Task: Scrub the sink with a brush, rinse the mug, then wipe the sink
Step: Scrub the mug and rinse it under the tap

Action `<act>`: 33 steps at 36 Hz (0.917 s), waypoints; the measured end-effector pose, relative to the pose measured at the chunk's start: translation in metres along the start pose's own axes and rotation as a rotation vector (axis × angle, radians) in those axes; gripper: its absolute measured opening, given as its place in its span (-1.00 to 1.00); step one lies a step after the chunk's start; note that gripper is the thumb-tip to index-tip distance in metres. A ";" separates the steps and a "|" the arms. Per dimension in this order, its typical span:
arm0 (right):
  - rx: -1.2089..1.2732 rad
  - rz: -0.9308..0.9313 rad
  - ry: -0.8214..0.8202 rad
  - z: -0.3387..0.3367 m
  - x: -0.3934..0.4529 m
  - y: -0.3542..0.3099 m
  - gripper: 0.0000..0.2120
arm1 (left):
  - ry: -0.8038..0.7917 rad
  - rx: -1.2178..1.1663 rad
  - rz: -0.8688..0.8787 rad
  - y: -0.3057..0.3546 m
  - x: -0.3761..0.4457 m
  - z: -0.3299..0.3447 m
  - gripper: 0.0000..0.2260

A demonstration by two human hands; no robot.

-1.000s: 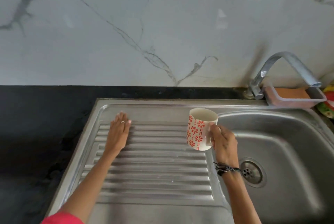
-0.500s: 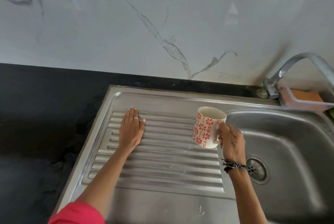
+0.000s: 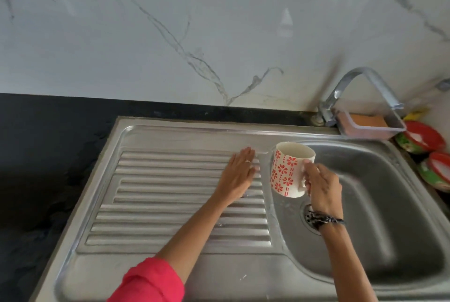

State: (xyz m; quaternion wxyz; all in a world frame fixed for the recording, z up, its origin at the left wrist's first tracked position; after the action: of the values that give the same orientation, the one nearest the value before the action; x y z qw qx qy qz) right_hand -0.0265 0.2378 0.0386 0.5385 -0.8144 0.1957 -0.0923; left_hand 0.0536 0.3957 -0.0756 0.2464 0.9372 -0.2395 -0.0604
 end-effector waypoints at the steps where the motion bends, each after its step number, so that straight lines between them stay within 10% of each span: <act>1: 0.004 0.002 -0.003 -0.001 0.000 0.000 -0.62 | 0.025 -0.005 -0.030 -0.009 -0.007 -0.006 -0.53; 12: 0.061 -0.025 -0.145 0.035 -0.002 -0.015 -0.64 | 0.293 0.086 -0.712 -0.171 -0.140 -0.090 -0.52; 18: 0.056 -0.047 -0.240 0.056 -0.006 -0.016 -0.66 | 0.197 0.121 -0.776 -0.192 -0.169 -0.080 -0.42; 29: 0.000 -0.032 -0.266 0.051 -0.007 -0.014 -0.63 | 0.074 0.260 -0.322 -0.058 -0.097 -0.004 -0.47; 33: -0.068 -0.068 -0.274 0.040 -0.005 -0.020 -0.61 | -0.108 0.194 -0.113 -0.001 -0.073 0.027 -0.20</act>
State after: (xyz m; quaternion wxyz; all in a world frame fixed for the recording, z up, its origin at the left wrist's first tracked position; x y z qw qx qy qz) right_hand -0.0125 0.2804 0.0412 0.5289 -0.8432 0.0956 0.0082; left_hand -0.0163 0.4203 -0.0999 0.1374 0.9640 -0.2039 -0.1012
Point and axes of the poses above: each hand's wrist, its own x-axis towards the middle knuckle, its own z-axis out of the palm, y = z × x, the point moved 3 cm from there along x, towards the middle knuckle, and after that the axes turned 5 degrees about -y, right-handed, at the moved point
